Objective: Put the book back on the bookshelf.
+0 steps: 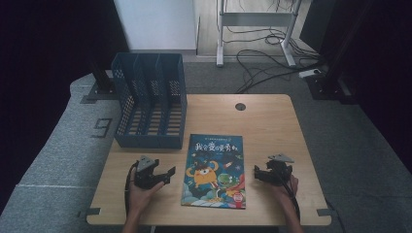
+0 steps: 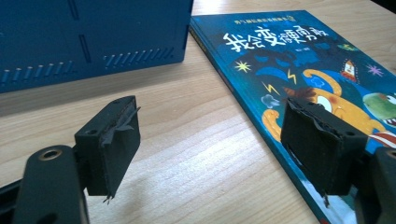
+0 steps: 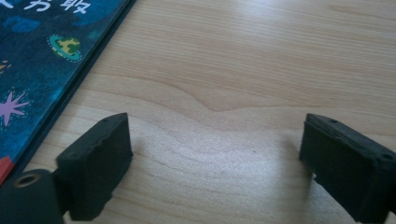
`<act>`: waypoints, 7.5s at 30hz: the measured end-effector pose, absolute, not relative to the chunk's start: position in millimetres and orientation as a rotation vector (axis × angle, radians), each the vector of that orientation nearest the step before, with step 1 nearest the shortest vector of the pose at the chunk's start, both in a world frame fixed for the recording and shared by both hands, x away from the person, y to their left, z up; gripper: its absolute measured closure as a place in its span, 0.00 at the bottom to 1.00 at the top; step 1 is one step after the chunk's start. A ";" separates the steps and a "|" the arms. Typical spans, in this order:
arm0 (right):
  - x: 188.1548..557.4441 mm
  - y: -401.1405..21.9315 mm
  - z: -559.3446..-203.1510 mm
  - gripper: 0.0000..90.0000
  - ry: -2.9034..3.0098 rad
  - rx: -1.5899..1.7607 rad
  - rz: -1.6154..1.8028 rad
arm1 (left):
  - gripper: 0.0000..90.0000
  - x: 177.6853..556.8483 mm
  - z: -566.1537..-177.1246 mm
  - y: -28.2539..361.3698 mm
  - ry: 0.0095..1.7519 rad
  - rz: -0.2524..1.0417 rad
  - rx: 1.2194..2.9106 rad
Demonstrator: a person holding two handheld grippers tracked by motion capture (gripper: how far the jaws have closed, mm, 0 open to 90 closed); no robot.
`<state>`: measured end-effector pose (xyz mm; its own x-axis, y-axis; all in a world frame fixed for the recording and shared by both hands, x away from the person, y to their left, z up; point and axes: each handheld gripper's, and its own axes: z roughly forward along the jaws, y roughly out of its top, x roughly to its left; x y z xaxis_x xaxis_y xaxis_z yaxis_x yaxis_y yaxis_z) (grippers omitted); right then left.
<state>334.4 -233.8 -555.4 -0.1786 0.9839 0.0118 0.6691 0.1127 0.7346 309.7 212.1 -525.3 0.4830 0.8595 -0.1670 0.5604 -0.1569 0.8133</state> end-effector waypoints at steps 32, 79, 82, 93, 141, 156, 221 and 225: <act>323.9 -225.2 -538.8 0.16 1.882 1.572 0.980 | 0.22 310.7 -528.9 190.4 1.163 0.377 1.903; 322.4 -159.3 -552.7 0.20 2.090 1.477 1.077 | 0.22 317.4 -547.1 129.1 1.133 0.279 2.038; 322.2 -158.6 -552.5 0.21 2.099 1.472 1.084 | 0.22 316.8 -547.2 128.2 1.130 0.291 2.045; 320.0 -155.0 -551.5 0.29 2.109 1.468 1.105 | 0.26 313.1 -547.0 126.1 1.147 0.326 2.046; 340.9 -167.4 -548.2 0.31 2.090 1.607 1.201 | 0.23 307.1 -545.7 124.4 1.132 0.296 2.066; 340.4 -173.6 -543.0 0.33 2.069 1.644 1.277 | 0.23 307.2 -546.0 124.3 1.132 0.301 2.066; 350.2 -172.6 -547.6 0.25 2.102 1.668 1.279 | 0.21 308.8 -546.9 127.8 1.128 0.268 2.042; 351.8 -182.0 -545.4 0.26 2.075 1.736 1.394 | 0.21 308.7 -547.0 127.6 1.129 0.271 2.042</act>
<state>351.8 -182.0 -545.4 -0.3459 0.8210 0.4543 0.7309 -0.0678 0.6791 308.7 127.6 -547.0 0.5842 0.7933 -0.1713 0.6286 -0.3088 0.7138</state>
